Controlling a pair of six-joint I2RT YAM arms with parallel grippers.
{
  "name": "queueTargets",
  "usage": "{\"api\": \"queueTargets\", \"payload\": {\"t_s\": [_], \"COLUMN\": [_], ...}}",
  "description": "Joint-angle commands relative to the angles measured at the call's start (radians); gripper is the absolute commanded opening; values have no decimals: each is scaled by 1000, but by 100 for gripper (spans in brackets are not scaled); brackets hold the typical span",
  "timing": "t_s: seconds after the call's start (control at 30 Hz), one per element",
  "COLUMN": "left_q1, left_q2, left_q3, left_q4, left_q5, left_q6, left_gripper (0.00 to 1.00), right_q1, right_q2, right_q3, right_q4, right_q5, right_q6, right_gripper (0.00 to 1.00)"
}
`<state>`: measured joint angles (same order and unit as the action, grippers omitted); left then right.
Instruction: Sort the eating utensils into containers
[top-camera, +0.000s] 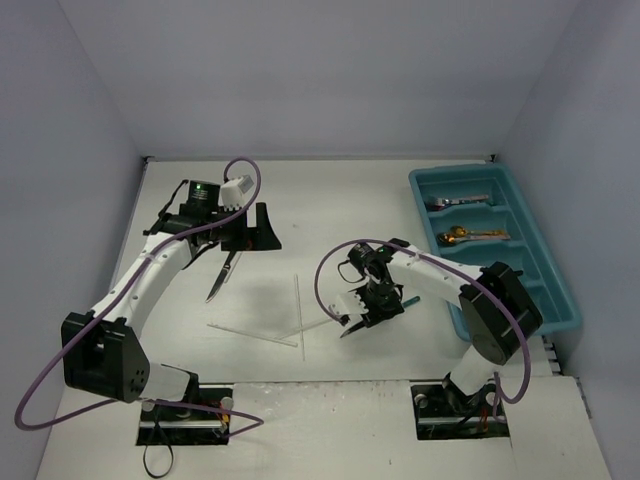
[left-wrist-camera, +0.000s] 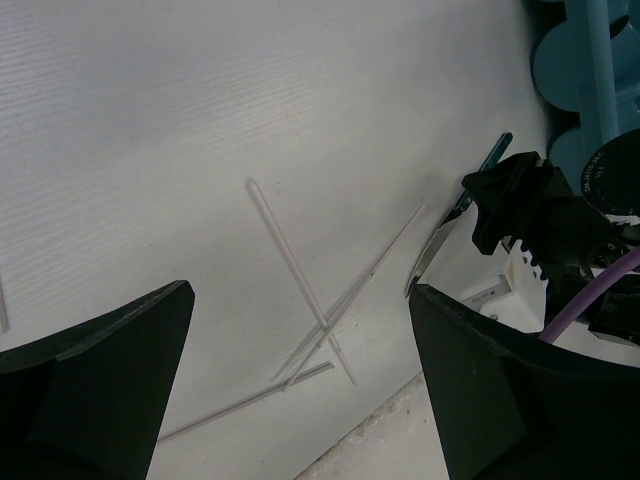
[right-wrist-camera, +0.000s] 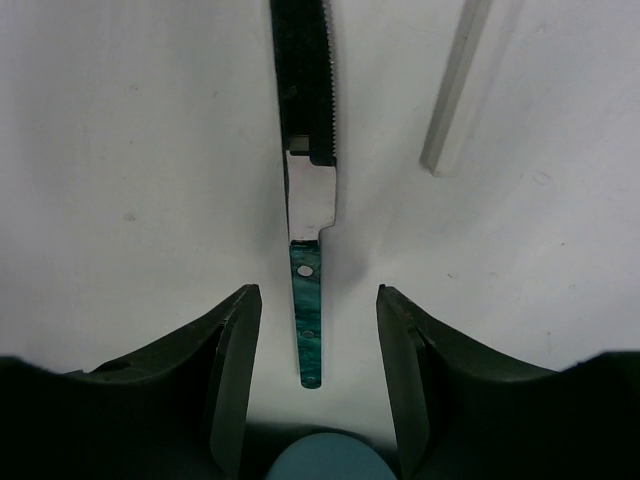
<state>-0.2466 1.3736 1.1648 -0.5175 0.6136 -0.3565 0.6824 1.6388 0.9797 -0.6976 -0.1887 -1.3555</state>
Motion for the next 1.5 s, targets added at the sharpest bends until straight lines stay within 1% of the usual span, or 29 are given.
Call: {"api": "queueTargets", "payload": {"t_s": [0.0,0.17,0.5,0.63,0.73,0.77,0.83,0.9,0.93,0.97,1.03,1.13,1.27,1.37,1.47], "left_q1": [4,6,15,16,17,17,22,25,28,29,29,32,32,34,35], "left_q2": [-4,-12,11,21,21,20,18,16,14,13,10,9,17,14,-2], "left_q3": [21,17,22,28,27,25,25,22,23,24,24,25,33,39,42], "left_q4": [40,37,36,36,34,35,35,34,34,33,32,31,31,31,31], "left_q5": [17,16,25,24,23,23,24,26,26,25,26,26,31,33,28], "left_q6": [-13,-5,-5,-9,-7,-6,-6,-5,-3,-2,2,2,-9,-13,-8], "left_gripper": [88,88,88,88,88,88,88,88,88,88,88,88,88,88,88], "right_q1": [8,9,23,28,26,26,26,26,27,28,40,81,178,223,239], "right_q2": [-22,-2,-25,-25,-9,0,16,24,24,22,5,-22,-31,-18,-40], "right_q3": [-3,-18,-107,-125,-133,-132,-128,-123,-116,-107,-75,17,240,364,405], "right_q4": [39,76,112,136,161,167,174,176,175,172,168,139,84,42,4], "right_q5": [29,38,57,52,58,59,59,61,62,64,71,69,33,39,82], "right_q6": [94,112,116,128,137,139,139,135,135,137,154,193,268,285,262], "right_gripper": [48,47,47,42,36,32,18,3,0,0,0,0,0,0,0]}}
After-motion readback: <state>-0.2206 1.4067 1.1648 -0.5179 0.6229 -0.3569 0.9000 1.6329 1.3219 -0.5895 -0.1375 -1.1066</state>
